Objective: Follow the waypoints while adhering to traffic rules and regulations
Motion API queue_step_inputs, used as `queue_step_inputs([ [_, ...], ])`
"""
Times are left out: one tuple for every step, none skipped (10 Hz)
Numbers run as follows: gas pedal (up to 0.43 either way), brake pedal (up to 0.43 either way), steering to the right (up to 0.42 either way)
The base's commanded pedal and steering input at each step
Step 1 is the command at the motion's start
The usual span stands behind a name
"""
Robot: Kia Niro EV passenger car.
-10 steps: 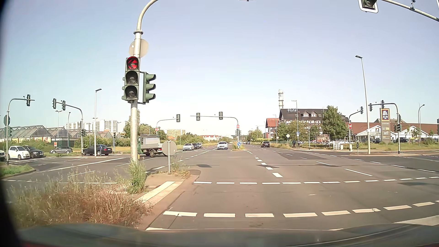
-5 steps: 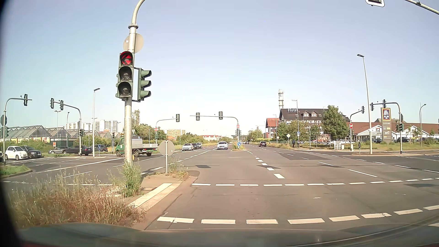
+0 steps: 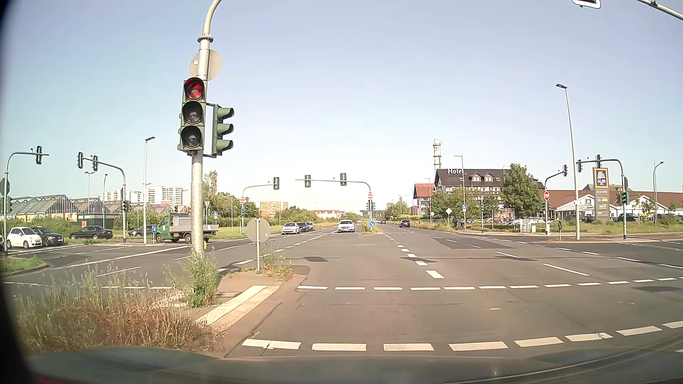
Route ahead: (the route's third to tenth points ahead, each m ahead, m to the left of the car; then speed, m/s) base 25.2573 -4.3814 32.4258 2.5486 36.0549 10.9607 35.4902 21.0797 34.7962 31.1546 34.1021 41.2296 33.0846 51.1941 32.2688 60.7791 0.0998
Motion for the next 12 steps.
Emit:
queue_step_inputs([
  [0.000, 0.299, -0.001],
  [0.000, 0.305, -0.001],
  [0.000, 0.299, -0.001],
  [0.000, 0.299, -0.002],
  [0.000, 0.305, -0.001],
  [0.000, 0.299, -0.002],
  [0.000, 0.299, -0.001],
  [0.000, 0.305, -0.001],
  [0.000, 0.305, -0.001],
  [0.000, 0.299, -0.002],
  [0.000, 0.299, -0.001],
  [0.000, 0.305, -0.001],
])
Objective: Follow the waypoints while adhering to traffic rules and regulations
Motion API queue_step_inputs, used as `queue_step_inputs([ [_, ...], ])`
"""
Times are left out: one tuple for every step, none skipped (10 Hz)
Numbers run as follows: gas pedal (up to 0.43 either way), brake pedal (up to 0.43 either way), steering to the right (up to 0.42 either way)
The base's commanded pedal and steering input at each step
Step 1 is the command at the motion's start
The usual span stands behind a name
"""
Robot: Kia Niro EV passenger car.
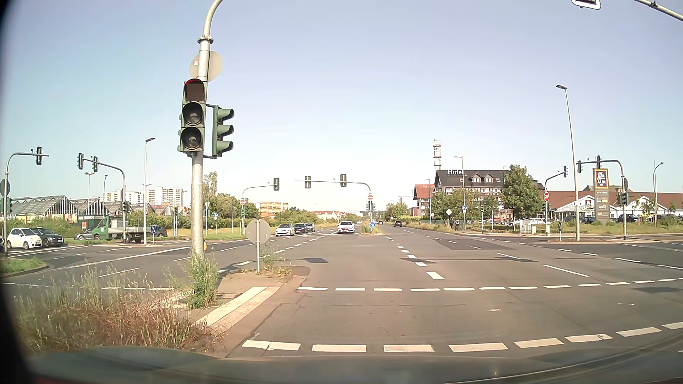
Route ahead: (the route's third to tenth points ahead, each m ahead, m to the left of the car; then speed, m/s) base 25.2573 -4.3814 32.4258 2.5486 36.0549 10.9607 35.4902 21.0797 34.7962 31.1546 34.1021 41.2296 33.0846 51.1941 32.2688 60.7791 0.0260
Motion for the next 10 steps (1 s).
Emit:
queue_step_inputs([
  [0.000, 0.299, -0.001],
  [0.000, 0.299, -0.001],
  [0.000, 0.299, -0.002],
  [0.000, 0.299, -0.001],
  [0.000, 0.299, -0.002],
  [0.000, 0.299, -0.002],
  [0.000, 0.293, -0.001],
  [0.000, 0.299, -0.001],
  [0.000, 0.293, -0.001],
  [0.000, 0.293, -0.001],
])
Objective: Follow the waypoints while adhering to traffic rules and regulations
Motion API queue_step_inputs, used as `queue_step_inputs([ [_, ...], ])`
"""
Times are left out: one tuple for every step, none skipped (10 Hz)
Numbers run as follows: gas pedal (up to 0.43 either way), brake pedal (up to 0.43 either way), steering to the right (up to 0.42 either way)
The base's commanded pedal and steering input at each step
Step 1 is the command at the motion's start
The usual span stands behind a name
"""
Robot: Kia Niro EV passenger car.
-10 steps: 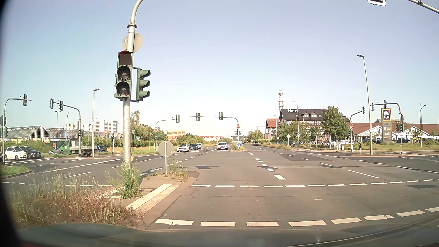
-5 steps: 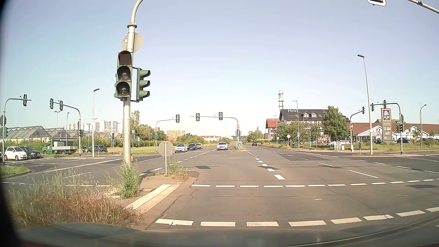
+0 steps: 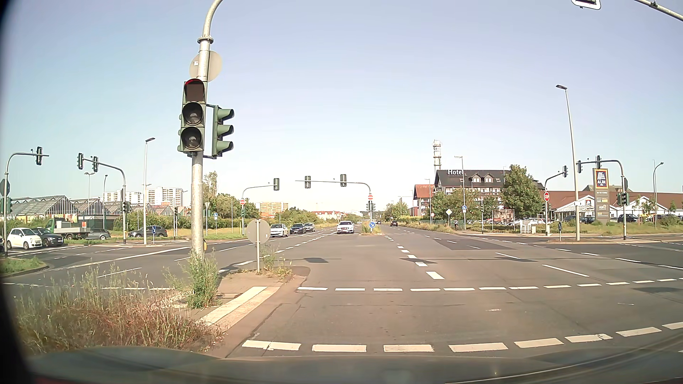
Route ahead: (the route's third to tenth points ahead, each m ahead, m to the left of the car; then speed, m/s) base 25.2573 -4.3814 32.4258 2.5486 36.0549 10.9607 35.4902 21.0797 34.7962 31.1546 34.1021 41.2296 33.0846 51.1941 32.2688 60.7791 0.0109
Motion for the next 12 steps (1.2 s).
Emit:
queue_step_inputs([
  [0.000, 0.293, -0.002],
  [0.000, 0.293, -0.001],
  [0.000, 0.299, -0.001],
  [0.000, 0.293, -0.002],
  [0.000, 0.293, -0.001],
  [0.000, 0.293, -0.002],
  [0.000, 0.293, -0.002],
  [0.000, 0.293, -0.001],
  [0.000, 0.293, -0.001],
  [0.000, 0.293, -0.001],
  [0.000, 0.299, -0.001],
  [0.000, 0.293, -0.001],
])
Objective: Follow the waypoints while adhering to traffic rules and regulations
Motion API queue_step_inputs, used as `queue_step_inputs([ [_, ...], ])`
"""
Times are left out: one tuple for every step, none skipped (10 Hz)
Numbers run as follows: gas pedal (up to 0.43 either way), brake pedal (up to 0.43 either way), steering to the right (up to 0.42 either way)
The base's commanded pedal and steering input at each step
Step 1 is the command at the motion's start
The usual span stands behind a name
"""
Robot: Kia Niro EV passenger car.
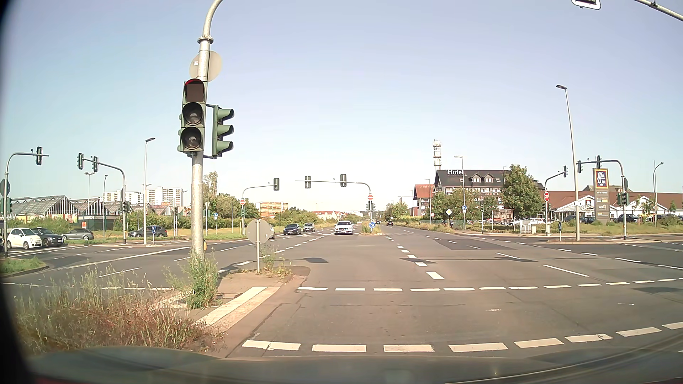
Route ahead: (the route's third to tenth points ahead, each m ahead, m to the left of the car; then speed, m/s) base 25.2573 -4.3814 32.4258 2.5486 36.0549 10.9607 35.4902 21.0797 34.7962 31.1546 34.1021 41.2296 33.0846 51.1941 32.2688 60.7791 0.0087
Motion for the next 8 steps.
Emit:
queue_step_inputs([
  [0.000, 0.293, -0.002],
  [0.000, 0.293, -0.002],
  [0.000, 0.293, -0.001],
  [0.000, 0.293, -0.002],
  [0.000, 0.293, -0.002],
  [0.000, 0.293, -0.001],
  [0.000, 0.293, -0.001],
  [0.000, 0.293, -0.001],
])
